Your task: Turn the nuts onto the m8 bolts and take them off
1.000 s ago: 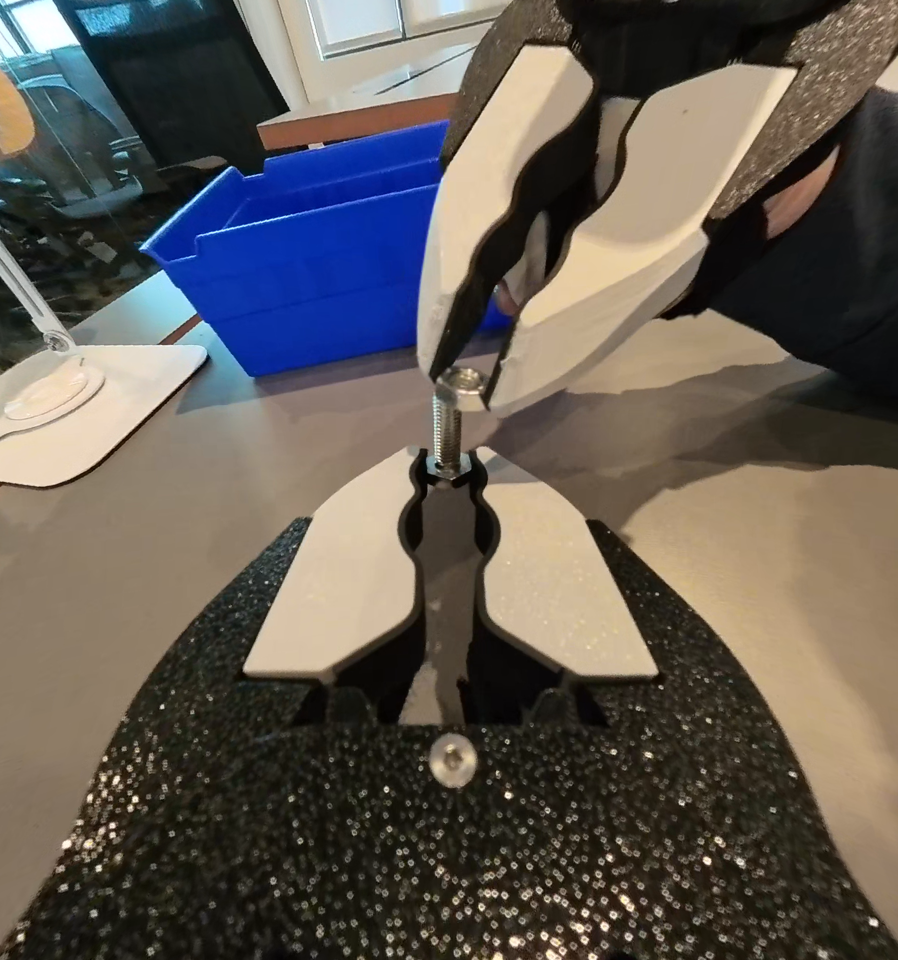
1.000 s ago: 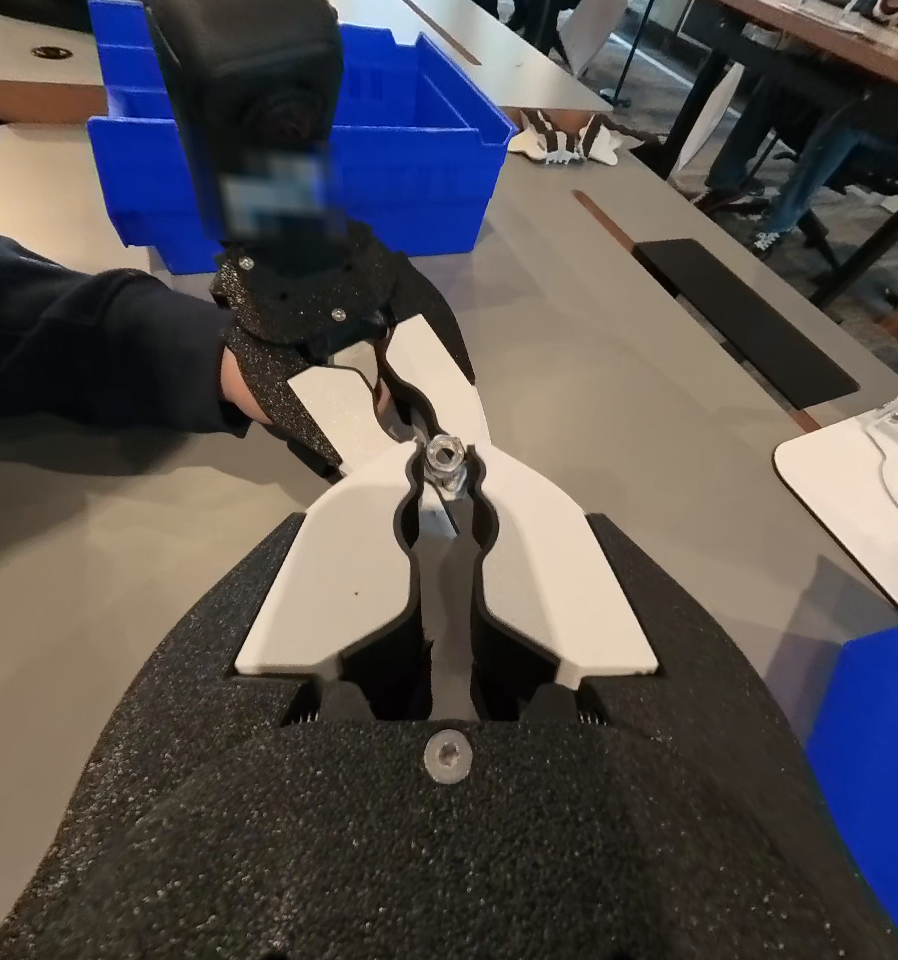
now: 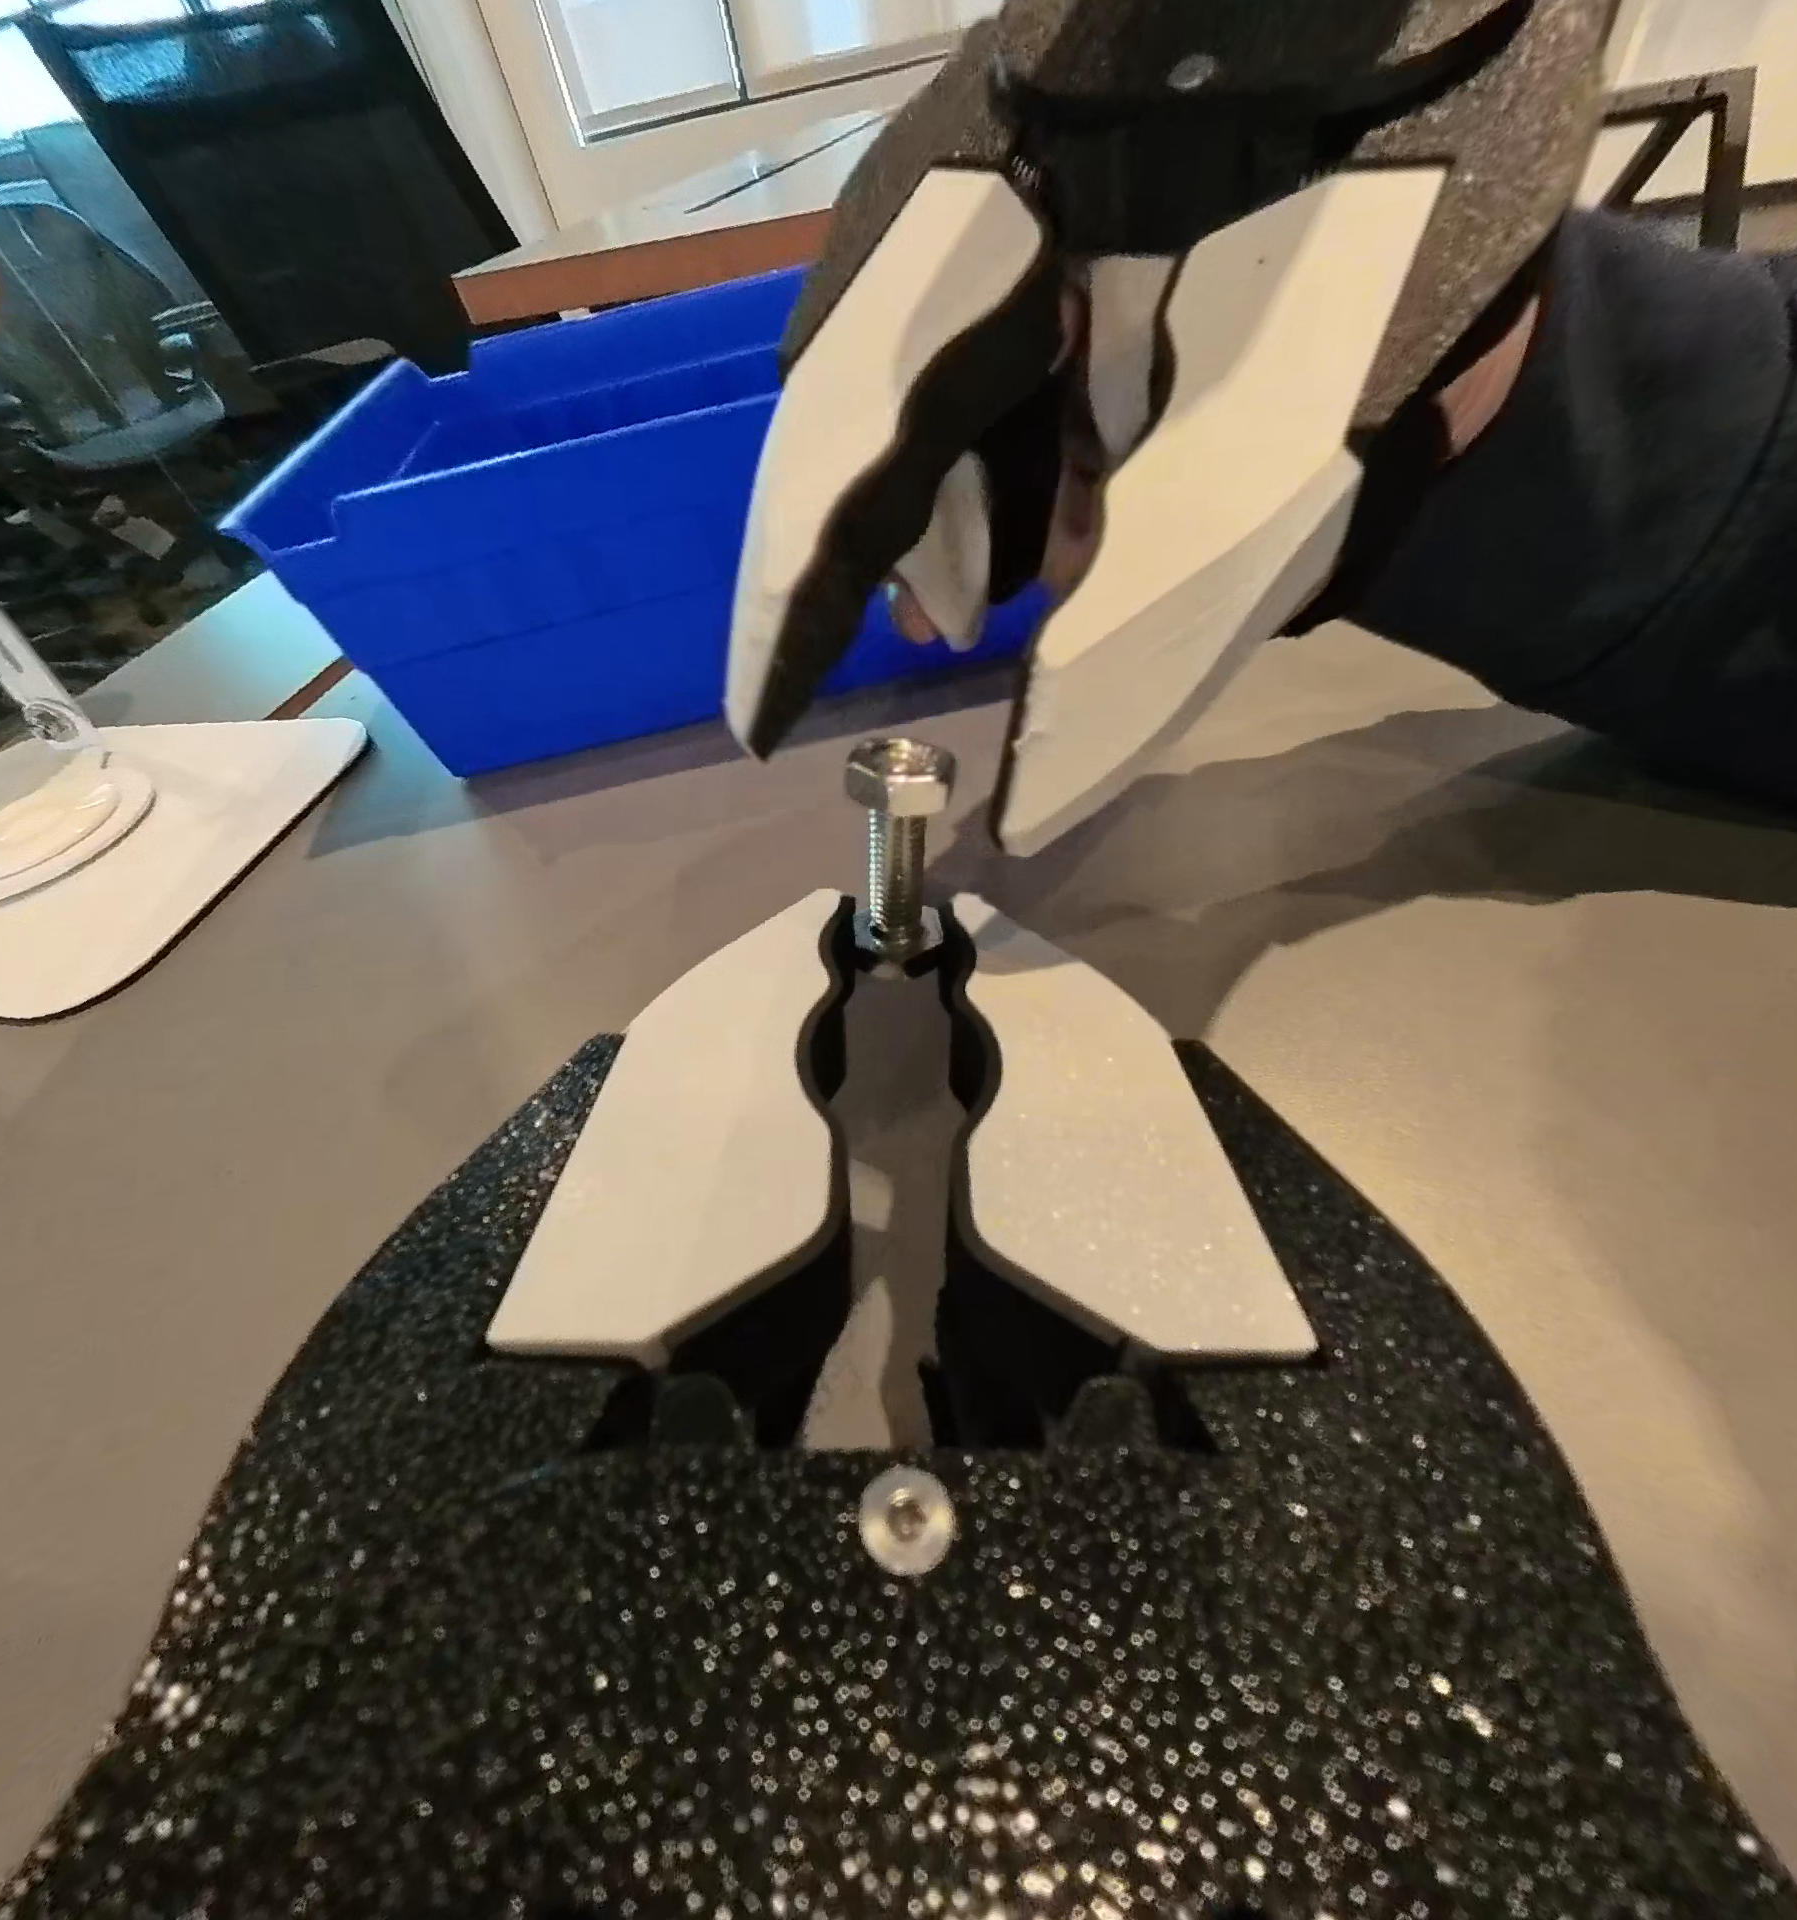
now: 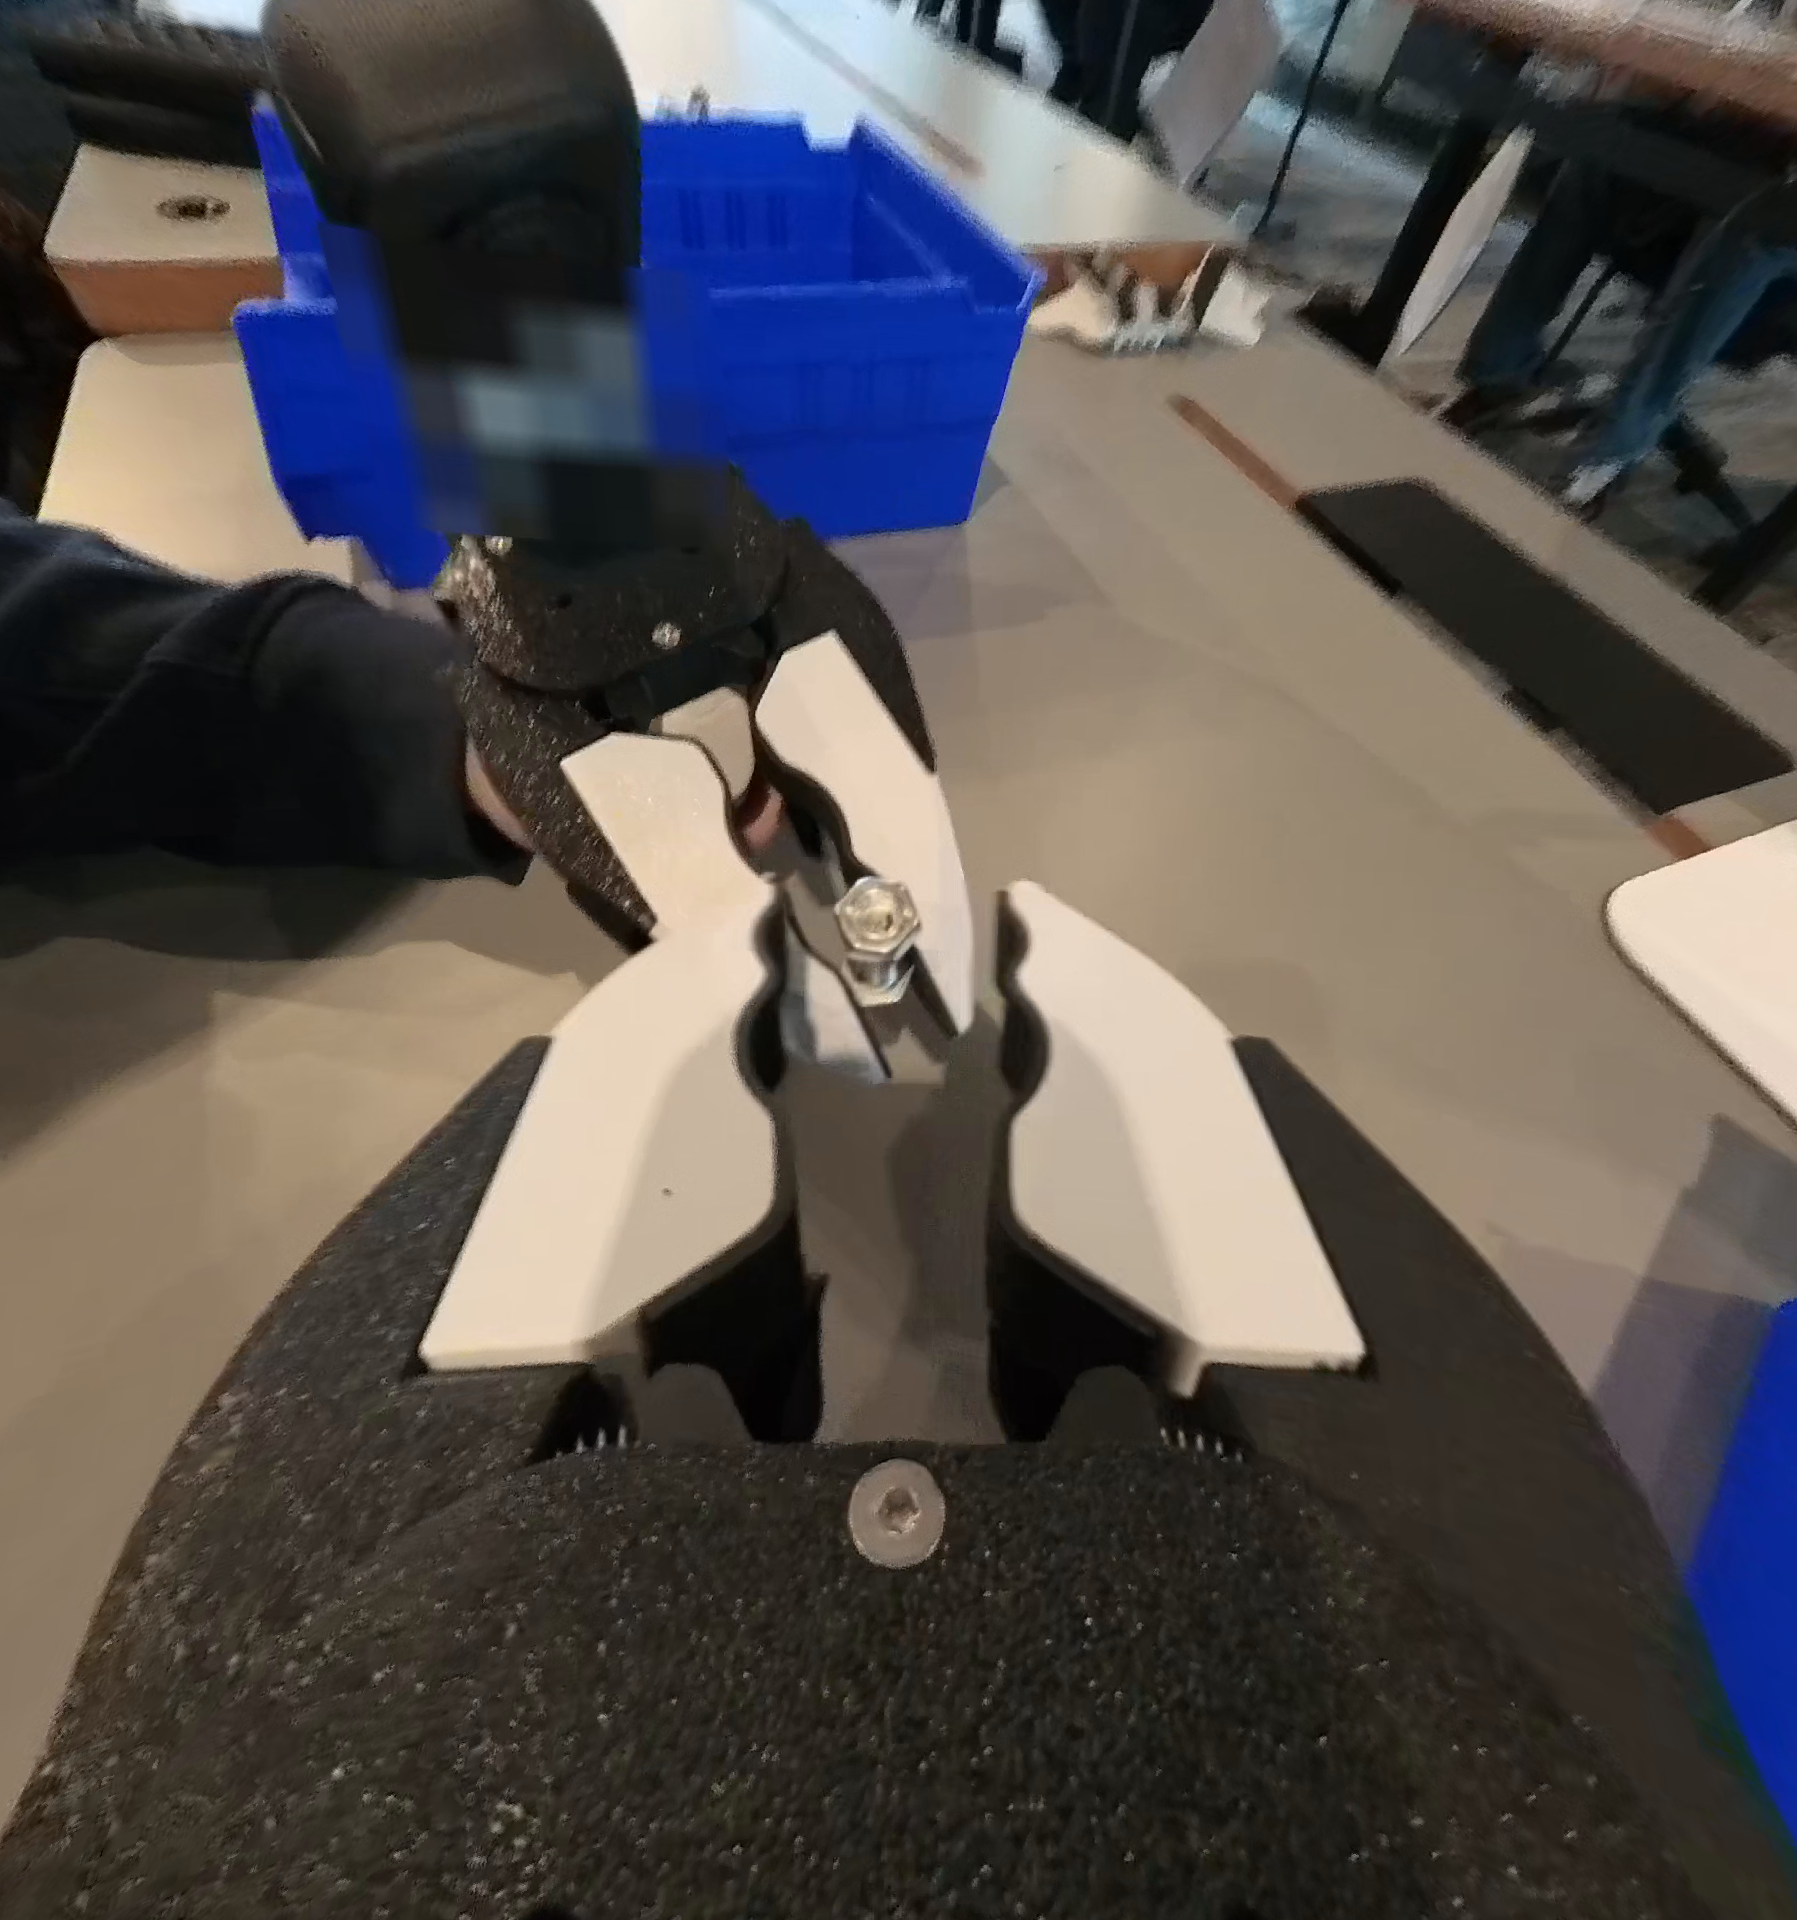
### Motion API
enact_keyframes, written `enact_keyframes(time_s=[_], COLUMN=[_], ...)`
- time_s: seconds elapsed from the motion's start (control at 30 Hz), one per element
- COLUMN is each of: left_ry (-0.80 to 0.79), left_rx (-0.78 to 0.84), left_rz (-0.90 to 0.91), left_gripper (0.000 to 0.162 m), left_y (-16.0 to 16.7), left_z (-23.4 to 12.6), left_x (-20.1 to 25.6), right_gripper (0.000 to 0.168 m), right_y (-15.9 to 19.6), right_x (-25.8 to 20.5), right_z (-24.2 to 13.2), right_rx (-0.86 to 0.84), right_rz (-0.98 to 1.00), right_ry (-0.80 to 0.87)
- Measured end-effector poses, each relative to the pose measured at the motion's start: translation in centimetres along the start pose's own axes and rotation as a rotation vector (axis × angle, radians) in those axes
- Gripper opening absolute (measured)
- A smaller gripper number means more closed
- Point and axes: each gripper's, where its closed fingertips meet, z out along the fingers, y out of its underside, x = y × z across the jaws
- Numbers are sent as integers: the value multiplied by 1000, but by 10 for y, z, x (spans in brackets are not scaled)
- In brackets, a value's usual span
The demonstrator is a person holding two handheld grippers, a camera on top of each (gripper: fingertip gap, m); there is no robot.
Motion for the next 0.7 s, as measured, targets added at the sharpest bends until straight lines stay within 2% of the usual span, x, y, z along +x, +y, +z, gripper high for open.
enact_keyframes(time_s=[0.1,0.3,0.5,0.6,0.7], left_ry=[5,8,7,1,4], left_rx=[47,125,102,100,109], left_rz=[-50,-139,-129,-143,-154], left_gripper=[15,15,15,15,15], left_y=[-6,-13,-11,-10,-11], left_z=[-4,-12,-10,-10,-10], left_x=[-3,-11,-10,-12,-13], right_gripper=[48,43,43,30,34], right_y=[-11,-19,-20,-18,-18], right_x=[1,-11,-14,-12,-8], right_z=[0,0,0,-6,-7], right_rx=[97,208,210,197,211], right_rz=[-16,43,11,11,26], right_ry=[8,-123,-124,-130,-115])
